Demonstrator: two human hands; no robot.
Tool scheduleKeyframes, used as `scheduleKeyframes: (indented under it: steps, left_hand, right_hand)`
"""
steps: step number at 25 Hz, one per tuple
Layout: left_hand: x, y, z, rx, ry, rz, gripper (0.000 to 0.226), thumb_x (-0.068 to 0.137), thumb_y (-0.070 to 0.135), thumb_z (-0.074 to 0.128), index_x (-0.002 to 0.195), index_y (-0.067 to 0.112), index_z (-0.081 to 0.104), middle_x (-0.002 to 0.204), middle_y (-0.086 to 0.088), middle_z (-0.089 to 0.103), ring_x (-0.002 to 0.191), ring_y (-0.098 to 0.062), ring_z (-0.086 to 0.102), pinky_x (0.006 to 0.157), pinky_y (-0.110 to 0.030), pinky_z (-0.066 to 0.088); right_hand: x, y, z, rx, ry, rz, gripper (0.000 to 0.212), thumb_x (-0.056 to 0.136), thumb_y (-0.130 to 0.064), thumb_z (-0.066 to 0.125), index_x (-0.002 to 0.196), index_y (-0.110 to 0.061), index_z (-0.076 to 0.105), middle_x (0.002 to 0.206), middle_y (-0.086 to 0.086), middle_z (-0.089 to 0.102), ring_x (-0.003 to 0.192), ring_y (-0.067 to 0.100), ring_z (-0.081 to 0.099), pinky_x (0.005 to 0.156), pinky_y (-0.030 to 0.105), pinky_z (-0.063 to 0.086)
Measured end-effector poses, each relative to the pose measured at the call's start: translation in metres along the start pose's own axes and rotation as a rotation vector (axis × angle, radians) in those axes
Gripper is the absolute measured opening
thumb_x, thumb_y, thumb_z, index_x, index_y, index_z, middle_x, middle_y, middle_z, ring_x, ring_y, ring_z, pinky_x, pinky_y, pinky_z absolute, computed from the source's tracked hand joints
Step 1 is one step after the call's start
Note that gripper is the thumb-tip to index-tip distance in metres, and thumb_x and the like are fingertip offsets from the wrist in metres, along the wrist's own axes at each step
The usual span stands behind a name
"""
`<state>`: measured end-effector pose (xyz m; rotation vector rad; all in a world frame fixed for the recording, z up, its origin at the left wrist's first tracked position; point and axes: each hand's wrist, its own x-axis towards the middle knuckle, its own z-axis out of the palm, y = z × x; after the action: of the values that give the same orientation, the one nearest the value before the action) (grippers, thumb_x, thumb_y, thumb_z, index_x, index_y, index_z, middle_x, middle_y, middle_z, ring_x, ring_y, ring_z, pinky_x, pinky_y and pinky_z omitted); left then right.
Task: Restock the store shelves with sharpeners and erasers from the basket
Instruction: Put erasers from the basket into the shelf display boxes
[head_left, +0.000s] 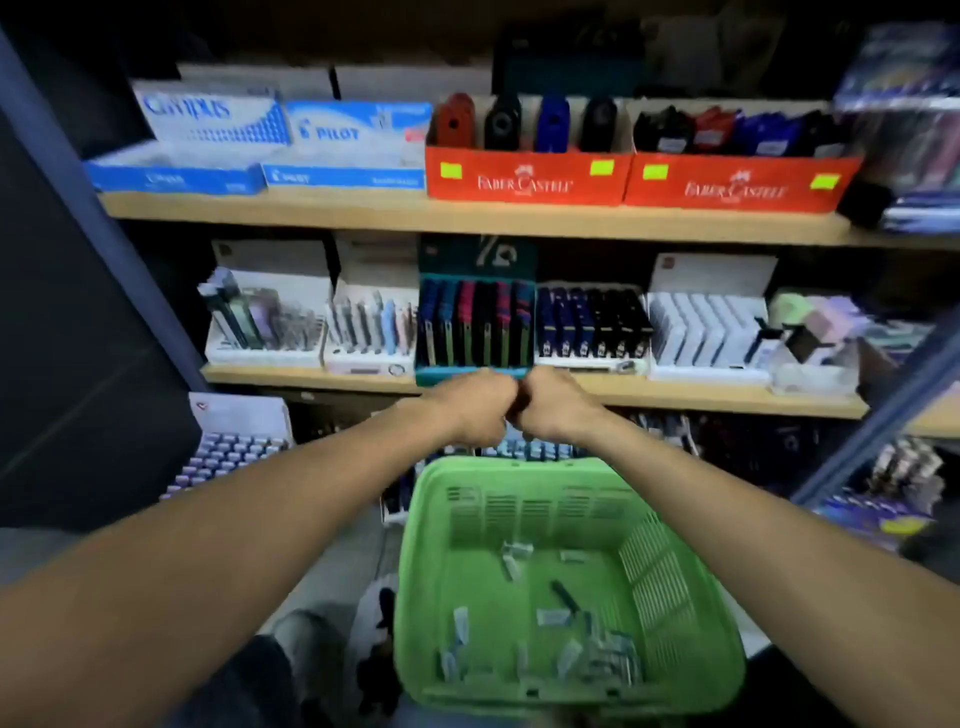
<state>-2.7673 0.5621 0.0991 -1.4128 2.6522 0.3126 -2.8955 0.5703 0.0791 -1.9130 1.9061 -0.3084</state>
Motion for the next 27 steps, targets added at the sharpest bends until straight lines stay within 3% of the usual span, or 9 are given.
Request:
scheduleKeyframes:
  steps: [3,6,8,11,13,20,24,27]
  left_hand:
    - [0.021,0.024,0.071,-0.059,-0.104,0.005,0.014,0.082,0.006,0.057,0.093,0.009,0.065,0.102,-0.018,0.070,0.096,-0.034,0.068,0.077,-0.038,0.054]
    - [0.028,0.036,0.140,-0.129,-0.245,-0.002,0.015,0.085,0.006,0.060,0.099,0.008,0.064,0.101,-0.016,0.068,0.089,-0.031,0.065,0.071,-0.034,0.051]
    - [0.029,0.036,0.185,-0.141,-0.333,-0.030,0.015,0.086,0.009,0.065,0.101,0.007,0.063,0.100,-0.012,0.067,0.085,-0.027,0.062,0.068,-0.033,0.049]
    - [0.028,0.022,0.237,-0.162,-0.429,-0.088,0.032,0.089,0.009,0.064,0.120,0.005,0.062,0.118,-0.015,0.065,0.103,-0.029,0.062,0.080,-0.034,0.051]
    - [0.027,0.011,0.259,-0.140,-0.476,-0.115,0.041,0.091,0.007,0.059,0.131,0.008,0.055,0.128,-0.015,0.059,0.113,-0.029,0.059,0.084,-0.032,0.047]
    - [0.041,-0.002,0.300,-0.080,-0.541,-0.261,0.050,0.090,0.007,0.062,0.136,0.008,0.045,0.135,-0.016,0.045,0.118,-0.033,0.055,0.090,-0.040,0.048]
    - [0.037,0.001,0.333,-0.106,-0.744,-0.396,0.094,0.080,0.012,0.080,0.153,0.009,0.022,0.154,-0.018,0.025,0.132,-0.038,0.046,0.101,-0.042,0.049]
    - [0.037,0.005,0.348,-0.141,-0.837,-0.411,0.114,0.072,0.020,0.089,0.156,0.008,0.012,0.156,-0.019,0.023,0.138,-0.040,0.039,0.109,-0.045,0.044]
  right_hand:
    - [-0.011,0.049,0.051,-0.011,-0.135,0.066,0.013,0.082,-0.006,0.059,0.083,0.001,0.070,0.080,0.016,0.072,0.081,0.025,0.071,0.066,0.033,0.055]
    - [-0.019,0.096,0.101,-0.059,-0.257,0.136,0.008,0.085,-0.005,0.064,0.092,-0.005,0.067,0.084,0.010,0.065,0.080,0.024,0.066,0.063,0.030,0.049]
    - [-0.021,0.126,0.134,-0.064,-0.372,0.166,0.015,0.087,-0.005,0.069,0.101,-0.006,0.071,0.091,0.009,0.071,0.079,0.020,0.070,0.065,0.028,0.058]
    - [-0.021,0.162,0.171,-0.151,-0.495,0.170,0.027,0.086,-0.012,0.073,0.113,-0.007,0.073,0.110,0.012,0.072,0.096,0.023,0.070,0.087,0.038,0.059]
    - [-0.019,0.184,0.187,-0.186,-0.510,0.206,0.030,0.086,-0.013,0.072,0.115,-0.004,0.071,0.115,0.014,0.070,0.103,0.027,0.067,0.093,0.040,0.056]
    - [-0.021,0.212,0.235,-0.263,-0.617,0.269,0.044,0.086,-0.014,0.074,0.125,-0.006,0.056,0.126,0.012,0.060,0.112,0.027,0.060,0.086,0.034,0.049]
    - [-0.029,0.225,0.245,-0.395,-0.755,0.323,0.062,0.077,-0.020,0.084,0.129,-0.006,0.052,0.123,0.013,0.061,0.111,0.030,0.060,0.093,0.041,0.052]
    - [-0.038,0.226,0.252,-0.358,-0.894,0.369,0.080,0.073,-0.025,0.088,0.137,-0.002,0.046,0.128,0.014,0.059,0.114,0.031,0.060,0.097,0.042,0.052]
